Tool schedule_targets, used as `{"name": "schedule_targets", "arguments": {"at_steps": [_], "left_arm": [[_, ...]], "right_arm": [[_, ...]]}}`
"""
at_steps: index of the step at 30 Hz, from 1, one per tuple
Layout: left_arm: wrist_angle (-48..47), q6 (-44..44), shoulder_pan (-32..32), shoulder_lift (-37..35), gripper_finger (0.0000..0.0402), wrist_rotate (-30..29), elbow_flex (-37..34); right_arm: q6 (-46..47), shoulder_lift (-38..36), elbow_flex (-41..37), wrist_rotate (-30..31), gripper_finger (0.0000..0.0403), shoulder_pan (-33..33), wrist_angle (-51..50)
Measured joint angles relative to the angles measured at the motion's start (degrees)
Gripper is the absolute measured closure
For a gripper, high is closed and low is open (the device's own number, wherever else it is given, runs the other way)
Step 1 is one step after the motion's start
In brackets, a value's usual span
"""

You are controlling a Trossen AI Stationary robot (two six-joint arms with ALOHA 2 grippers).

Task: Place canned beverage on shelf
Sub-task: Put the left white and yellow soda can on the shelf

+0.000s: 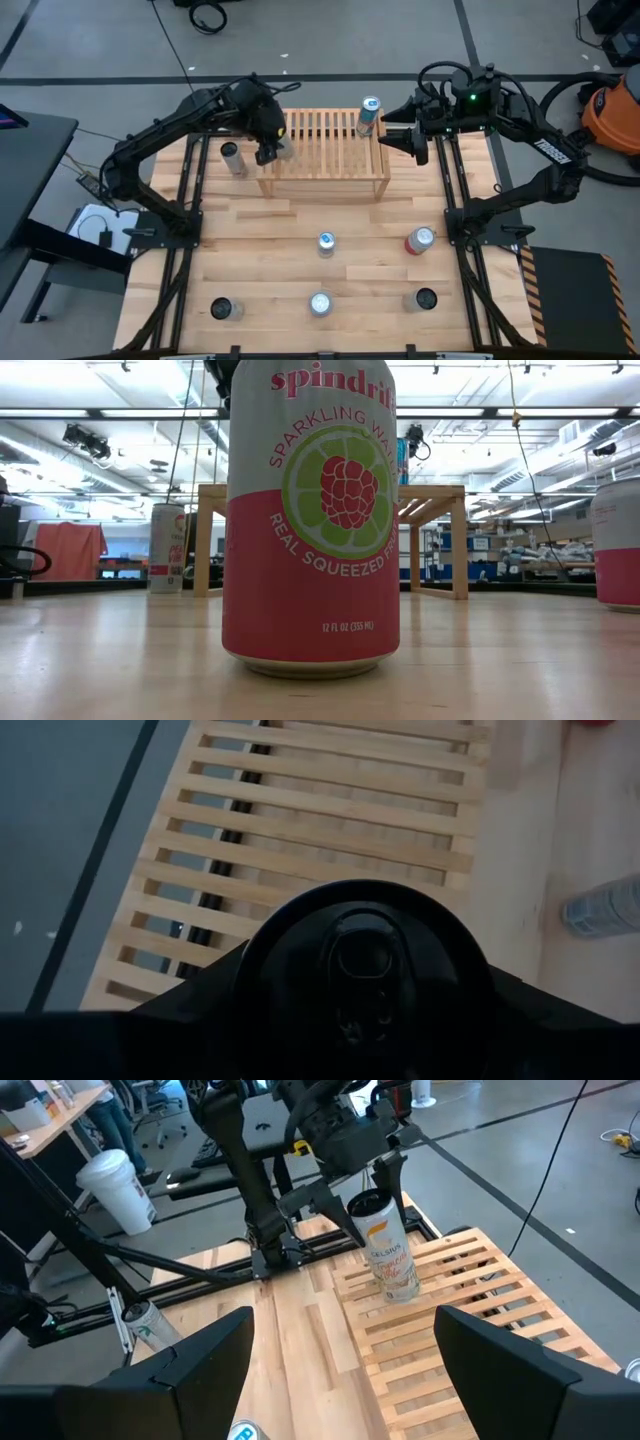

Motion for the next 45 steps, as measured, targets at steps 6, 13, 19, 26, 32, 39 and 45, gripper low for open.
{"name": "schedule_targets", "arguments": {"at_steps": [6, 13, 19, 26, 32, 39, 45], "left_arm": [[0.4, -0.9, 0.5, 0.0, 0.0138, 0.2, -0.1], [0.2, -0.6, 1.0, 0.0, 0.0138, 0.4, -0.1], [-1.1, -0.8, 1.1, 0.1, 0.0123, -0.2, 1.1], [-0.6, -2.6, 1.3, 0.2, 0.0113, 0.0, 4.6], [-2.9, -2.5, 1.3, 0.3, 0.0112, 0.0, 4.7], [-4.9, -2.9, 1.6, 1.5, 0.0111, 0.0, 4.8], [-5.5, -3.5, 1.9, 2.6, 0.0111, -0.2, 4.8]], "right_arm": [[0.0, 0.0, 0.0, 0.0, 0.0082, 0.0, 0.0], [0.0, 0.0, 0.0, 0.0, 0.0082, 0.0, 0.0], [0.0, 0.0, 0.0, 0.0, 0.0082, 0.0, 0.0], [0.0, 0.0, 0.0, 0.0, 0.0082, 0.0, 0.0], [0.0, 0.0, 0.0, 0.0, 0.0082, 0.0, 0.1], [0.2, 0.0, 0.0, 0.0, 0.0082, 0.0, 0.0], [0.2, 0.0, 0.0, 0.0, 0.0082, 0.7, -0.2]]}}
